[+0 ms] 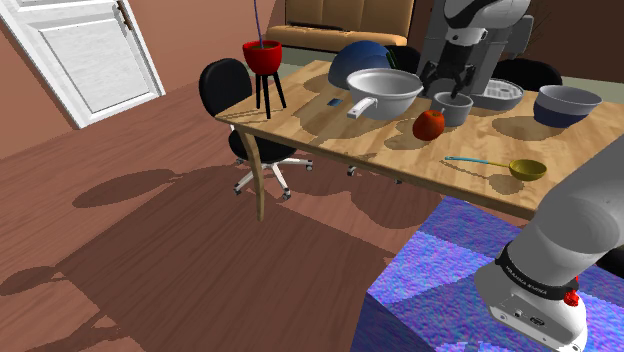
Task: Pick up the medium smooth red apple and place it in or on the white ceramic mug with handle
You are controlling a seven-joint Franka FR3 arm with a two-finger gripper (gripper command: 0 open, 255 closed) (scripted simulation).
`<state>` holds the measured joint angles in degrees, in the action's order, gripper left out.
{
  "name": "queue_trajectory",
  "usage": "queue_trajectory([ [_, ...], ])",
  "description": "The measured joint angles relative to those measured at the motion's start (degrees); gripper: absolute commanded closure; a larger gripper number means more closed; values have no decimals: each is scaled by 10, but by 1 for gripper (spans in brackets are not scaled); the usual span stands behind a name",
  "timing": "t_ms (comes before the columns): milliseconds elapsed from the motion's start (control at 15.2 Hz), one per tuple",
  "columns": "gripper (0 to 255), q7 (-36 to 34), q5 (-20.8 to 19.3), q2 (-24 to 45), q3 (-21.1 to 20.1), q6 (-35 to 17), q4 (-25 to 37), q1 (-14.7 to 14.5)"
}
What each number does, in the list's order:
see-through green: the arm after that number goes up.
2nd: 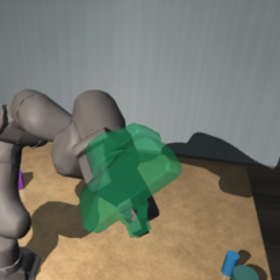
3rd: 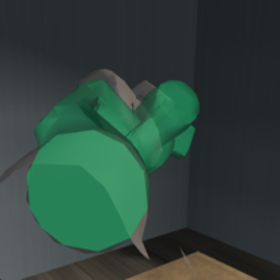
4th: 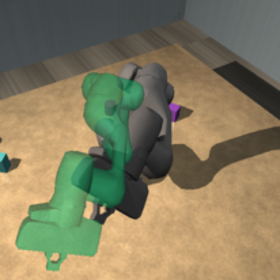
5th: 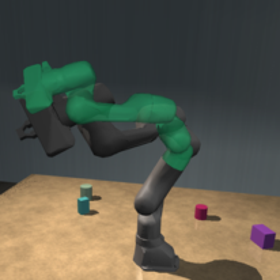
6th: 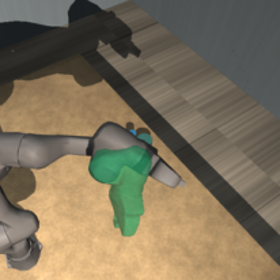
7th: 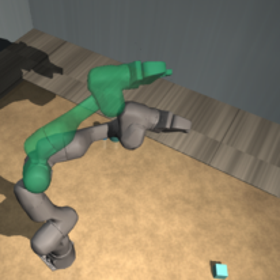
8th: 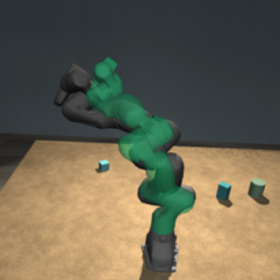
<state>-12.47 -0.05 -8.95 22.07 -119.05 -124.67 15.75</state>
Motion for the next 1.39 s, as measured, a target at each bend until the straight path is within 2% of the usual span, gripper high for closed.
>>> queue_trajectory([
  [330,0,5,36,58,23,-35,19,14],
  [726,0,15,52,84,24,-79,-2,14],
  [1122,0,15,52,85,24,-83,-5,13],
  [1188,255,15,52,85,24,-83,-5,13],
  [1386,255,15,52,84,25,-84,-3,14],
])
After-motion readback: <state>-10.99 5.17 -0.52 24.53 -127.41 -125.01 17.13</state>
